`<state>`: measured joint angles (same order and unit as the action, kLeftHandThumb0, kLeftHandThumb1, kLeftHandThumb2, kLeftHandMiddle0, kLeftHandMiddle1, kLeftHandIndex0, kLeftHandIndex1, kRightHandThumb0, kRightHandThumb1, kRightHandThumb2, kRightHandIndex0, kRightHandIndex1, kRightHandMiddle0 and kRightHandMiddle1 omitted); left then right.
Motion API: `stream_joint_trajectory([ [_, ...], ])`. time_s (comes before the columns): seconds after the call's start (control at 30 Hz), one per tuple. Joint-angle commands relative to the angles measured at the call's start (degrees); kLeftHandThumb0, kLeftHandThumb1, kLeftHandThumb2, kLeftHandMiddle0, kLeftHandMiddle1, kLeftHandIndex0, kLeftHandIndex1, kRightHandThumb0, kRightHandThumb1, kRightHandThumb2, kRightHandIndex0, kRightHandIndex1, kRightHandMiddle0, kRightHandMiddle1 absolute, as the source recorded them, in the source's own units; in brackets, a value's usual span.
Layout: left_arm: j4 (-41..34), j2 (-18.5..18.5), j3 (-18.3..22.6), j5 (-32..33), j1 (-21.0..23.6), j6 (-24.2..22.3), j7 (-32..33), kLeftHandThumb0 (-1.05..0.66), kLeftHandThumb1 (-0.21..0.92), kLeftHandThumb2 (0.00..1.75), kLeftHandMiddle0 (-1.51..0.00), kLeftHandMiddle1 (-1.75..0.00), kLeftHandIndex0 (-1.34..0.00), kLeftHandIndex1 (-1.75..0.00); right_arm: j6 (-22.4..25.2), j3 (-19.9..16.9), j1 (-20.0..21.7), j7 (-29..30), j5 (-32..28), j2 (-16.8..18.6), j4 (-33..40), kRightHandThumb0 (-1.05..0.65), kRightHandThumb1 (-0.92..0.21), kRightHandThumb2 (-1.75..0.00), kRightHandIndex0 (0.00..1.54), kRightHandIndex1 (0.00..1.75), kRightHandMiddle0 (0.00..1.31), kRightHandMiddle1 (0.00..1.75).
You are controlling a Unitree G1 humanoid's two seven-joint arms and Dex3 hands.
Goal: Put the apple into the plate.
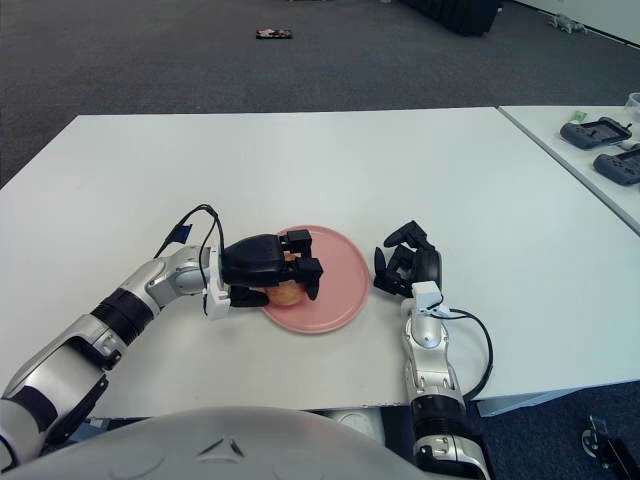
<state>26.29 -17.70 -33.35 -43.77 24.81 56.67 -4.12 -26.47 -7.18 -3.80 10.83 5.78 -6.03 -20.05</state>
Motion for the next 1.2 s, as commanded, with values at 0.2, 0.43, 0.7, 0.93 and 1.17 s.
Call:
stream_joint_trajectory([
  [0.2,7.32,-0.72,-6.8,-15.2,1.64,-1.91,16.98,0.0,-0.06,1.74,-0.91,-1.74,-0.67,-1.72,-0.1,0.33,-1.03,0.04,0.47,0.35,-0.62,-0.47,-0.33,-1.31,1.12,1.75,0.6,1.75],
  [0.43,8.99,-1.09,-8.47,-13.46,3.46,-0.82,17.42,0.0,0.11,1.54,-0.72,-1.75,-0.6,-1.69,0.49,0.43,-0.87,0.35,0.93,0.27,-0.73,-0.48,-0.32,-1.33,1.15,1.75,0.61,1.75],
  [0.7,9.45,-1.11,-8.27,-3.68,3.99,-0.75,6.84,0.0,0.78,0.69,-0.23,-1.6,-0.28,-1.74,1.15,0.55,-0.8,0.47,1.13,0.25,-0.55,-0.48,-0.31,-1.33,1.15,1.75,0.62,1.75],
  [0.93,9.21,-1.05,-7.48,-0.47,2.98,-1.08,5.49,-0.48,0.69,0.9,-0.02,-1.14,-0.05,-1.31,1.91,0.63,-0.88,0.09,0.76,0.29,-0.06,-0.48,-0.32,-1.32,1.12,1.75,0.61,1.75],
  [1.17,9.38,-0.56,-6.7,-1.7,2.92,-1.35,8.13,-0.62,0.64,0.97,0.0,-0.99,0.0,-1.09,1.98,0.74,-0.98,0.1,0.94,0.23,0.22,-0.47,-0.34,-1.31,1.1,1.75,0.6,1.75],
])
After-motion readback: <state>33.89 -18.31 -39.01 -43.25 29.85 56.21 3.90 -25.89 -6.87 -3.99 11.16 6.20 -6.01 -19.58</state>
